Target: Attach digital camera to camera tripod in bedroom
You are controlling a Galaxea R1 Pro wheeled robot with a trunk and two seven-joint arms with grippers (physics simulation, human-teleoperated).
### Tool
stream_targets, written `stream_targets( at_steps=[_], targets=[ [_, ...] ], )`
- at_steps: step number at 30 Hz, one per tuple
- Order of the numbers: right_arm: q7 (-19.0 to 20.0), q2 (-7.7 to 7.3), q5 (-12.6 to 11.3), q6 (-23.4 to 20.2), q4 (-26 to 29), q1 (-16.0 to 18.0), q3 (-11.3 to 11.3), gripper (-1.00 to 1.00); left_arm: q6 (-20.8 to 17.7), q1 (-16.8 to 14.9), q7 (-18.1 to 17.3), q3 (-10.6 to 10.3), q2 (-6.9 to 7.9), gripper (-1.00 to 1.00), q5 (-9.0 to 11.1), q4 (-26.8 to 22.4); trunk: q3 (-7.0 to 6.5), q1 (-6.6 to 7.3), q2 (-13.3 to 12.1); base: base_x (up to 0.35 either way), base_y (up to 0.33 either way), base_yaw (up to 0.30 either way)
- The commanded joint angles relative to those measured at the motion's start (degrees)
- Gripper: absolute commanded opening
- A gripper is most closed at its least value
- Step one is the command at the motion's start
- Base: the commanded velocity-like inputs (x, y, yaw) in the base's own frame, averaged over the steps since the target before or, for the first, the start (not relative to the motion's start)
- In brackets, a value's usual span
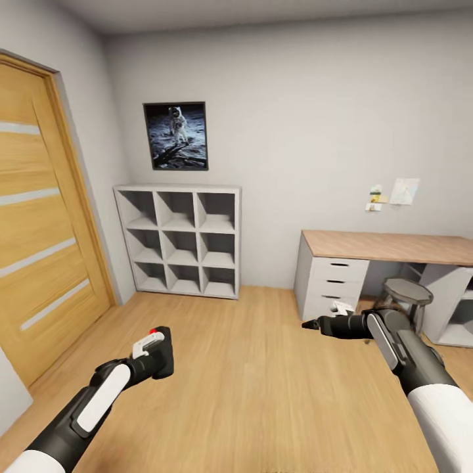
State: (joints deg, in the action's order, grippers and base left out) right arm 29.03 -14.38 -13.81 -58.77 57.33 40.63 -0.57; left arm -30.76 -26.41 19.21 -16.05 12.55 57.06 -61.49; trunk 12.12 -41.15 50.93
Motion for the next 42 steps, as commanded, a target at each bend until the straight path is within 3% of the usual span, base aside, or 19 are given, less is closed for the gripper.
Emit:
stream_targets(
  at_steps=[1,5,8,10,12,17,20,35,42],
  targets=[
    [-0.09,-0.04,0.02,-0.20,-0.01,0.06,-0.05,1.00,-0.01,-0.04,0.47,-0.17,0.06,-1.00,0.24,-0.10,0.09,-0.01,0.07,0.000,0.000,-0.293],
    [-1.25,-0.76,0.02,-0.20,-0.38,0.06,-0.02,1.00,-0.04,-0.04,0.33,-0.15,0.10,-1.00,-0.62,0.47,0.09,-0.01,0.07,0.000,0.000,-0.292],
    [-3.31,-2.24,0.17,-0.20,-0.61,0.06,-0.08,1.00,0.02,-0.04,-1.28,-0.04,0.27,-1.00,-0.49,3.21,0.09,-0.01,0.07,0.000,0.000,-0.293],
    [-5.76,-2.86,0.76,-0.24,-0.68,0.06,-0.08,1.00,0.08,-0.04,-5.90,0.38,0.43,-1.00,-0.60,7.76,0.09,-0.01,0.07,0.000,0.000,-0.292],
    [-7.88,-3.14,1.10,-0.30,-0.75,0.06,-0.06,1.00,0.28,-0.04,-12.94,0.78,0.88,-1.00,-0.89,12.11,0.09,-0.01,0.07,0.000,0.000,-0.292],
    [-9.16,-3.36,1.27,-0.38,-0.78,0.06,-0.04,1.00,0.46,-0.04,-21.19,1.02,1.70,-1.00,-1.29,15.04,0.09,-0.01,0.07,0.000,0.000,-0.292],
    [-9.30,-3.42,1.31,-0.47,-0.76,0.06,-0.04,1.00,0.50,-0.04,-23.22,1.08,1.95,-1.00,-1.41,15.59,0.09,-0.01,0.07,0.000,0.000,-0.292],
    [-9.09,-3.38,1.24,-1.16,-0.64,0.06,-0.04,1.00,0.40,-0.04,-24.33,1.11,2.07,-1.00,-1.48,15.46,0.09,-0.01,0.07,0.000,0.000,-0.293],
    [-9.08,-3.01,0.99,-1.17,-0.34,0.06,-0.17,1.00,0.17,-0.04,-23.19,1.04,1.81,-1.00,-1.51,13.02,0.09,-0.01,0.07,0.034,0.000,-0.292]
  ],
)
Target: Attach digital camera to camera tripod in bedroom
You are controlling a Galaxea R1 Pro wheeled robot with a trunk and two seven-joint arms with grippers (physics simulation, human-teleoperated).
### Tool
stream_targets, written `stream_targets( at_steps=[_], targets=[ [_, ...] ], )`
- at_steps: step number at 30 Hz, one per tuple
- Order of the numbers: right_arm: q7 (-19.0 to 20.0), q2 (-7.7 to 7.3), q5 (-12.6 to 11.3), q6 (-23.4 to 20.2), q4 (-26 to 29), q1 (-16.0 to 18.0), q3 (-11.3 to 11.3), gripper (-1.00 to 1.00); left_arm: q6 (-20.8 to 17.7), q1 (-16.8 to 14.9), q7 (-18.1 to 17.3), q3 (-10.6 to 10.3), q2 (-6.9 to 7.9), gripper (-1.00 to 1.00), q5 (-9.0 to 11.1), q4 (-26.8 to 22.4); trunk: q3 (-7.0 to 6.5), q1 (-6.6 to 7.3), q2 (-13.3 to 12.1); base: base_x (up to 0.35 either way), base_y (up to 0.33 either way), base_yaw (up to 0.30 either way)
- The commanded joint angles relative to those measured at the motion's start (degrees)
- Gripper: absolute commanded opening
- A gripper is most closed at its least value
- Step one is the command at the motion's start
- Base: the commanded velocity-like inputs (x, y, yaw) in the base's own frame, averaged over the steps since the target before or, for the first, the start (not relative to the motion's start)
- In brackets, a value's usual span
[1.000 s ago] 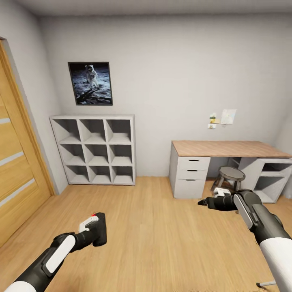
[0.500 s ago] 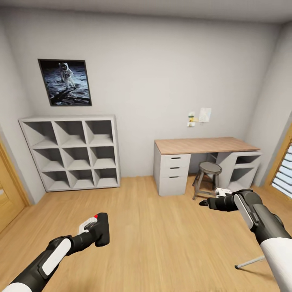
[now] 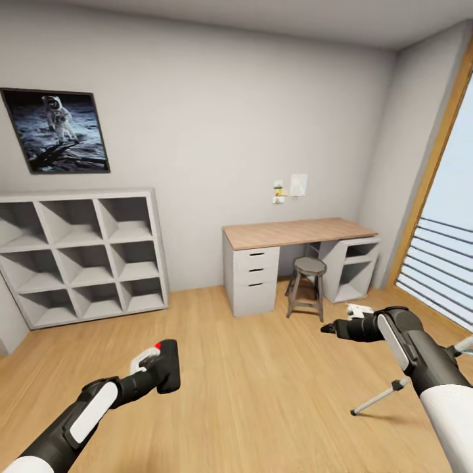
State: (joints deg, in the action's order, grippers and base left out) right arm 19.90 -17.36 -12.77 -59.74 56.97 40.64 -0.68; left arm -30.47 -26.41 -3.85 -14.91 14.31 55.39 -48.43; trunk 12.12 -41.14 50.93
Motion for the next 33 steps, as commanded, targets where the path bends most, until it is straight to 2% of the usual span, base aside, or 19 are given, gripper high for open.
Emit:
stream_targets(
  at_steps=[1,8,12,28,33],
  targets=[
    [0.05,0.02,-0.08,-0.20,0.03,0.06,-0.08,1.00,-0.21,-0.04,0.31,-0.12,0.01,-1.00,0.15,-0.12,0.08,-0.02,0.06,0.171,0.000,-0.291],
    [0.05,0.31,-0.19,-0.24,0.00,0.06,-0.11,1.00,-0.74,-0.04,5.16,-0.28,-0.41,-1.00,0.20,-0.99,0.08,-0.02,0.06,0.268,0.000,-0.130],
    [0.00,0.43,-0.23,0.11,-0.15,0.06,-0.06,1.00,-0.85,-0.04,6.47,-0.32,-0.47,-1.00,0.23,-1.81,0.08,-0.02,0.06,0.310,0.000,-0.029],
    [0.12,0.79,-0.75,0.76,-3.32,0.06,0.16,1.00,-0.91,-0.04,8.03,-0.51,-0.71,-1.00,0.05,-2.49,0.08,-0.02,0.06,0.319,-0.021,-0.004],
    [0.45,0.81,-0.82,0.82,-3.36,0.06,0.19,1.00,-0.84,-0.04,8.06,-0.55,-1.16,-1.00,-0.73,-2.52,0.08,-0.02,0.06,0.298,-0.131,0.000]
  ],
)
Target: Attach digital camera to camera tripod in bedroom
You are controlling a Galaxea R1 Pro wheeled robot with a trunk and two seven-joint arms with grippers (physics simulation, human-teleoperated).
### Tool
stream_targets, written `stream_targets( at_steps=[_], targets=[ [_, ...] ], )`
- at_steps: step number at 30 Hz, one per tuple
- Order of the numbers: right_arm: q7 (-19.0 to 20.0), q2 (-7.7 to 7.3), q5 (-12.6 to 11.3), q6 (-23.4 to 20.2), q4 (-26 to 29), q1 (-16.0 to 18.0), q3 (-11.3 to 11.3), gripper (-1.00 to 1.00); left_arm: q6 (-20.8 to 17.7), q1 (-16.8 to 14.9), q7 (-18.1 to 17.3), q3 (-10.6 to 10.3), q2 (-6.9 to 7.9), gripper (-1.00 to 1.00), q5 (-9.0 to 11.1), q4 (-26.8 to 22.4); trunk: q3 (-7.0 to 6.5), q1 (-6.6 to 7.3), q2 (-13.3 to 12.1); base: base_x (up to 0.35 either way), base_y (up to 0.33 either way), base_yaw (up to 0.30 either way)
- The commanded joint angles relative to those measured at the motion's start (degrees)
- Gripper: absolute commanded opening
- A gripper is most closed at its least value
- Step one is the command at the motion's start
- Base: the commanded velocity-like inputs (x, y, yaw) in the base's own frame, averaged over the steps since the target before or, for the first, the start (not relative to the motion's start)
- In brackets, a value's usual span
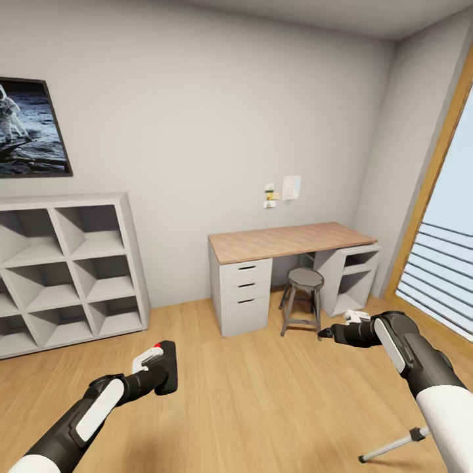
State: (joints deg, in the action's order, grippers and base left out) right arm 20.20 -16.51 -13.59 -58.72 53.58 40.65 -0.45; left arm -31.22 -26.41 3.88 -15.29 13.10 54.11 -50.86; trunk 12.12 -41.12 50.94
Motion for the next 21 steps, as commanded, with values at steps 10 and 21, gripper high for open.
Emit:
stream_targets(
  at_steps=[10,21],
  targets=[
    [1.00,-0.09,0.00,-0.22,-0.03,0.05,0.00,1.00,0.22,-0.05,0.34,-0.22,-1.19,-1.00,-3.64,-0.18,0.08,-0.04,0.06,0.257,-0.133,0.000],
    [0.99,-0.10,0.07,-0.25,1.25,0.05,0.01,1.00,0.61,-0.05,0.35,-0.18,-1.96,-1.00,-5.32,-0.24,0.08,-0.04,0.06,0.038,-0.020,0.000]
  ],
)
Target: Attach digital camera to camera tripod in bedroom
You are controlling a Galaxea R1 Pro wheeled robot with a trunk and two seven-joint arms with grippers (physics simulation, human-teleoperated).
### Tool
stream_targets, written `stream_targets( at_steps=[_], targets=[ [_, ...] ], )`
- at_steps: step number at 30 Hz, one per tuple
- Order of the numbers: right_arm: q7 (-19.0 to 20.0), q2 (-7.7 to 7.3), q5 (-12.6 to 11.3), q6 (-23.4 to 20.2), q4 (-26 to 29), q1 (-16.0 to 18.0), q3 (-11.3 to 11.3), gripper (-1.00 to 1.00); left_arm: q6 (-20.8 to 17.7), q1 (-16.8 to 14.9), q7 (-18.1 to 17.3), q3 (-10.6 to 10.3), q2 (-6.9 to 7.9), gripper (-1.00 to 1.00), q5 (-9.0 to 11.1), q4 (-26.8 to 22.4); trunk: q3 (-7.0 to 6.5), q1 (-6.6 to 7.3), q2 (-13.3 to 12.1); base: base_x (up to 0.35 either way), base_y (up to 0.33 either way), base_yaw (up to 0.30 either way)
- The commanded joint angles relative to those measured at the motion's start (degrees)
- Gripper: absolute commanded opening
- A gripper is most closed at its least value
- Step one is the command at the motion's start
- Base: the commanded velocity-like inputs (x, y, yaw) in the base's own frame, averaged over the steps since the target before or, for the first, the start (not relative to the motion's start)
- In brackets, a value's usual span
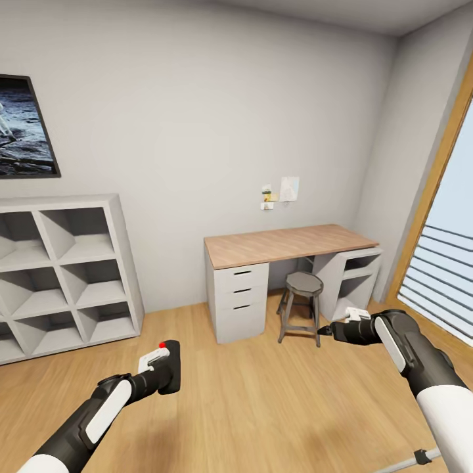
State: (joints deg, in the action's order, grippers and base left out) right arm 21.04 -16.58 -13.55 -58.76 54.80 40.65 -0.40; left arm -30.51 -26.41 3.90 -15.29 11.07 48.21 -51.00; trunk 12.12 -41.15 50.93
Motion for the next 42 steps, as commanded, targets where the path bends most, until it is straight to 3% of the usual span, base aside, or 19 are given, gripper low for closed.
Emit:
stream_targets(
  at_steps=[1,17,19,20,23,25,30,33,34,35,36,40,42],
  targets=[
    [0.13,-0.03,0.06,-0.21,0.17,0.05,-0.07,1.00,-0.09,-0.05,0.49,-0.18,0.04,-1.00,0.54,-0.08,0.09,-0.01,0.07,0.005,-0.003,-0.041],
    [-0.45,-0.37,0.30,-0.27,0.26,0.05,0.11,1.00,-0.20,-0.05,6.82,-0.22,-0.35,-1.00,0.67,0.08,0.09,-0.01,0.07,0.001,-0.001,-0.229],
    [-1.04,-0.21,0.95,-0.13,-5.52,0.05,-0.07,1.00,-0.51,-0.09,7.07,-0.27,-0.52,-1.00,0.73,1.35,0.09,-0.01,0.07,0.000,0.000,-0.285],
    [-1.31,-0.10,1.76,0.13,-9.96,0.05,-0.18,1.00,-0.61,-0.09,7.17,-0.30,-0.25,-1.00,0.77,2.74,0.09,-0.01,0.07,0.000,0.000,-0.286],
    [-1.54,-0.02,3.53,1.71,-16.35,0.05,-0.28,1.00,-0.56,-0.11,7.08,-0.31,0.46,-1.00,0.78,7.11,0.09,-0.01,0.07,0.000,0.000,-0.285],
    [-1.66,0.06,5.50,4.88,-21.92,0.05,-0.34,1.00,-0.31,-0.08,6.59,-0.29,0.99,-1.00,0.73,13.27,0.09,-0.01,0.07,0.000,0.000,-0.277],
    [-1.81,0.09,7.95,10.15,-29.38,0.08,-0.37,1.00,0.49,-0.09,4.90,-0.23,1.12,-1.00,0.59,23.73,0.09,-0.01,0.07,0.000,0.000,-0.259],
    [-2.32,0.40,9.90,13.19,-37.31,0.33,-0.38,1.00,2.88,-0.08,2.99,-0.20,0.90,-1.00,0.58,31.25,0.09,-0.01,0.07,0.000,0.000,-0.244],
    [-2.72,0.88,10.74,15.31,-41.69,0.42,-0.39,1.00,4.85,-0.08,2.05,-0.19,0.65,-1.00,0.61,35.32,0.08,-0.01,0.07,0.000,0.000,-0.241],
    [-3.54,1.71,11.60,20.08,-48.20,0.52,-0.39,1.00,8.16,-0.07,0.61,-0.21,0.12,-1.00,0.63,41.93,0.07,-0.01,0.07,0.000,0.000,-0.239],
    [-4.31,2.09,12.02,23.80,-51.40,0.54,-0.39,1.00,10.20,0.01,-0.29,-0.23,-0.44,-1.00,0.67,45.33,0.05,-0.01,0.07,0.000,0.000,-0.238],
    [-7.79,2.59,12.48,31.72,-55.05,-1.84,-0.39,1.00,14.17,0.02,-1.54,-0.31,-1.90,-1.00,0.48,48.85,-0.07,-0.01,0.07,0.000,0.000,-0.240],
    [-10.06,2.72,12.38,34.86,-55.89,-6.02,-0.36,1.00,16.10,0.87,-1.83,-0.33,-2.54,-1.00,0.25,49.78,-0.15,-0.01,0.07,0.000,0.000,-0.246]
  ],
)
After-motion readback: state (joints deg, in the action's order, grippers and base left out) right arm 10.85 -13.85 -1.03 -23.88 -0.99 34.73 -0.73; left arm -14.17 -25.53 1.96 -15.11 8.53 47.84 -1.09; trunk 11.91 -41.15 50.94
